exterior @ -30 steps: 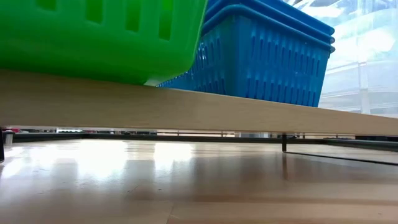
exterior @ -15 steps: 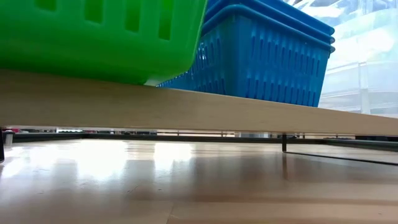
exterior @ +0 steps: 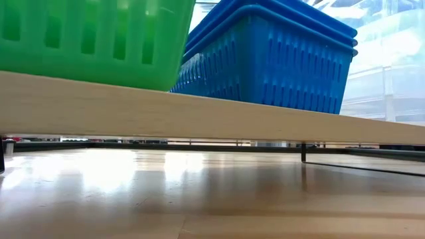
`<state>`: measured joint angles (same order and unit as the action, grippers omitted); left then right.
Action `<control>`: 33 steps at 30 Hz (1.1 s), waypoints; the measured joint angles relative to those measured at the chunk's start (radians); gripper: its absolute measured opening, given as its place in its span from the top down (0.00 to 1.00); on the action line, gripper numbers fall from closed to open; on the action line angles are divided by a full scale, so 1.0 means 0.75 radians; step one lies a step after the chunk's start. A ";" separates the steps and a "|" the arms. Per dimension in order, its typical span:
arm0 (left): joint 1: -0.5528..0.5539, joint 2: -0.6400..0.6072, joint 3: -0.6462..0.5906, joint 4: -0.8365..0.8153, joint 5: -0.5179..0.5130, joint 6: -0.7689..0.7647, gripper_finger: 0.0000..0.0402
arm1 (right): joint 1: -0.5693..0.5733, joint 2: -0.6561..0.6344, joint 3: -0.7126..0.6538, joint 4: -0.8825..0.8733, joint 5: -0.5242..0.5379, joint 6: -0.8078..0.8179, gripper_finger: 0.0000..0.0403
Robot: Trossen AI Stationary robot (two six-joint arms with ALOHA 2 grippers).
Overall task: Stack baskets on shelf by color
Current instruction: Stack the green basket on top of the other green baskets on the shelf, then return to Home Position
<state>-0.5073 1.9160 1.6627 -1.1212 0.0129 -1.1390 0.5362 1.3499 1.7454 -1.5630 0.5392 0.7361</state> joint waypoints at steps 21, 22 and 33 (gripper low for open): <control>0.079 0.000 0.000 -0.060 -0.078 -0.034 1.00 | 0.001 0.000 0.000 0.002 -0.001 0.032 0.74; 0.079 0.000 0.000 -0.066 -0.069 -0.034 1.00 | 0.001 0.000 0.000 0.003 -0.001 0.032 0.74; 0.080 -0.016 0.229 -0.175 0.008 -0.010 1.00 | 0.001 0.000 0.000 0.148 0.018 -0.062 0.74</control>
<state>-0.4472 1.9041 1.8340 -1.2521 0.0187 -1.1467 0.5369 1.3496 1.7454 -1.4522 0.5525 0.6896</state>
